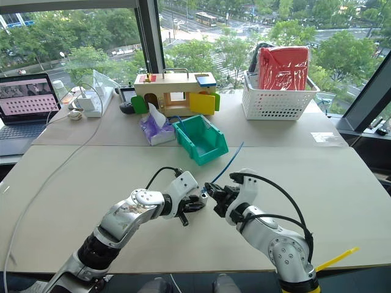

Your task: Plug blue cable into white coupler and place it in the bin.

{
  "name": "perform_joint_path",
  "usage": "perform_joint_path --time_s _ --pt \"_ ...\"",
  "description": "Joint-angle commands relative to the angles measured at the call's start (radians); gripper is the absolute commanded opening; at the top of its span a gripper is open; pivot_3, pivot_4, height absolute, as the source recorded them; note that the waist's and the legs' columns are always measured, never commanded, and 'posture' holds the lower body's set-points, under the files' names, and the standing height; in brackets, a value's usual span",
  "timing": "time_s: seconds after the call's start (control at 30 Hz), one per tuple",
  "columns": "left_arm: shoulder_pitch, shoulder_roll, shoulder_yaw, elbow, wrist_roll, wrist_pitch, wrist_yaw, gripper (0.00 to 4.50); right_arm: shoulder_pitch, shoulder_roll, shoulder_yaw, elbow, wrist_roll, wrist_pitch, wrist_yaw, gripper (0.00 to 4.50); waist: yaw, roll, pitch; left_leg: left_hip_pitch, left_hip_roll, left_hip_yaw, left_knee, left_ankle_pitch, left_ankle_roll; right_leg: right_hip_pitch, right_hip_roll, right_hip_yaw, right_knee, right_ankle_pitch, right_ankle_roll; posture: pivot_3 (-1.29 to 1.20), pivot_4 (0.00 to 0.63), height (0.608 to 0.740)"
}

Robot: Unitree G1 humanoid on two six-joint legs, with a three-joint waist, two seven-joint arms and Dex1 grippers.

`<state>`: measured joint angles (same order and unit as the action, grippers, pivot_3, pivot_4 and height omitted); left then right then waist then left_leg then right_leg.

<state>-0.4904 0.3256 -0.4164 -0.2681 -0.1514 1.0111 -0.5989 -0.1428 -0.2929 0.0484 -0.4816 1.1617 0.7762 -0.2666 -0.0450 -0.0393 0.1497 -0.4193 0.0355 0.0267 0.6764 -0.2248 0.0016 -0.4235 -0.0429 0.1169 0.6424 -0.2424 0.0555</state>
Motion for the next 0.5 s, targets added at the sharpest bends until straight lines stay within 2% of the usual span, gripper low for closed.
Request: perform_joint_path --time_s 0.03,0.5 --pt "-0.002 0.011 0.002 -0.002 0.001 0.012 0.011 0.61 0.004 0.007 -0.029 -0.027 -0.001 0.015 0.000 0.00 0.000 0.000 0.000 0.000 0.000 0.000 0.000 0.000 0.000 0.000 0.000 0.000 0.000 0.000 0.000 0.00 0.150 0.715" --pt "-0.002 0.022 -0.006 -0.003 0.002 0.003 0.015 0.61 0.008 0.001 -0.040 -0.031 -0.027 0.073 -0.006 0.00 -0.002 0.000 0.000 0.000 0.000 0.000 0.000 0.000 0.000 0.000 0.000 0.000 0.000 0.000 0.000 0.00 0.150 0.715"
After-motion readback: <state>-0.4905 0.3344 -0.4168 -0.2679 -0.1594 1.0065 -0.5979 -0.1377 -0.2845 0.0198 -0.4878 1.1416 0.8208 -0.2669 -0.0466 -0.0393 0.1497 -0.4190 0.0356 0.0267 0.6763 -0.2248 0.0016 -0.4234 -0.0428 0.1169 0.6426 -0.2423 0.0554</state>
